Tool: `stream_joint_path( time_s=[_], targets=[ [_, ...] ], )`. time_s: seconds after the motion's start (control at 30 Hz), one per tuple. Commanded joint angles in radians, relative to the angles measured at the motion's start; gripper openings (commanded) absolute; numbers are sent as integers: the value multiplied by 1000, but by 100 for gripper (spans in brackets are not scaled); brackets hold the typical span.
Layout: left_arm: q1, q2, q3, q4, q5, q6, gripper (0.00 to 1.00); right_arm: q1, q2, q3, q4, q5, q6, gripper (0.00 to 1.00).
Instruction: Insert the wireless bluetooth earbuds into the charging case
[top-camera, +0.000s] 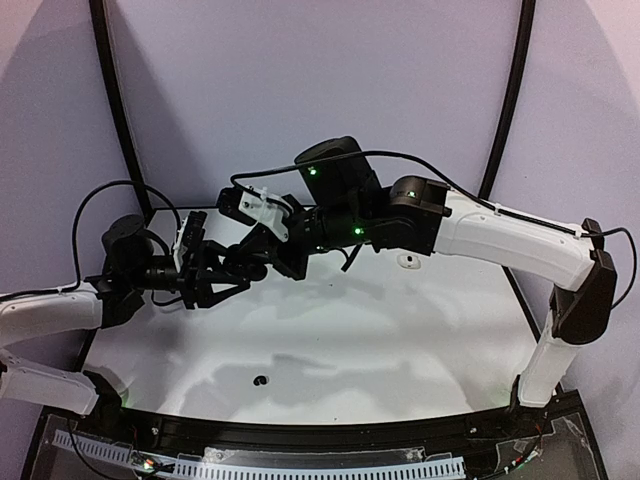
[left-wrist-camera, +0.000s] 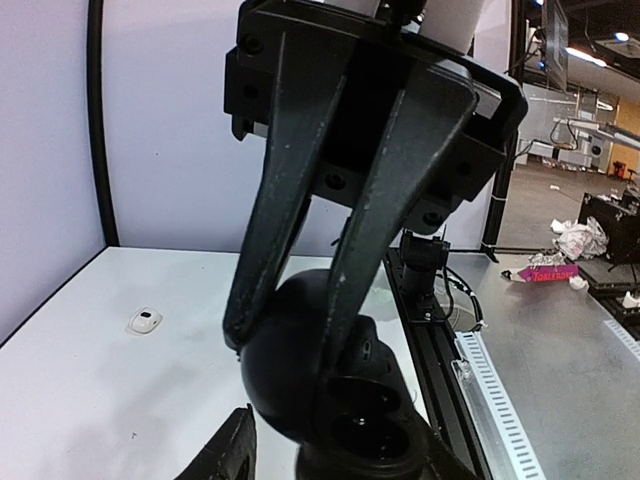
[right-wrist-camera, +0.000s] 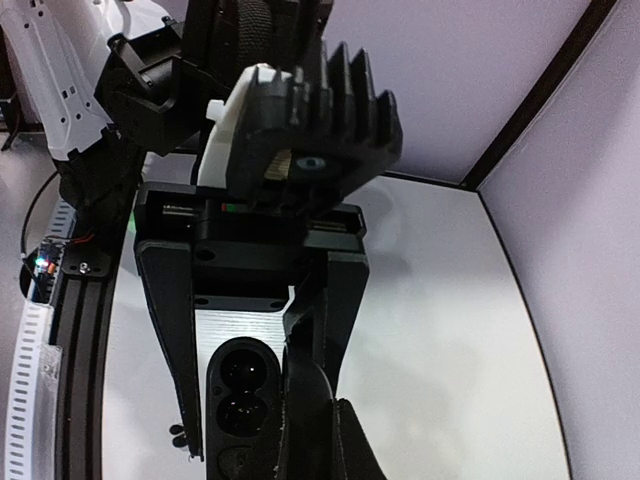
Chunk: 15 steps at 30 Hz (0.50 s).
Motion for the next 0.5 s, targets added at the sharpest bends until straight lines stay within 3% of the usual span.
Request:
stream_joint_path(
  time_s=[0.0, 0.33, 0.47],
  targets=[
    [-3, -14, 34, -51, 29, 75, 45, 14, -12, 27, 5, 80, -48, 1],
    [-3, -15, 39, -17, 62, 55, 34, 16, -13, 21, 5, 83, -50, 1],
    [-3, -15, 40, -12, 60, 42, 37, 16, -13, 22, 3, 82, -53, 1]
  ],
)
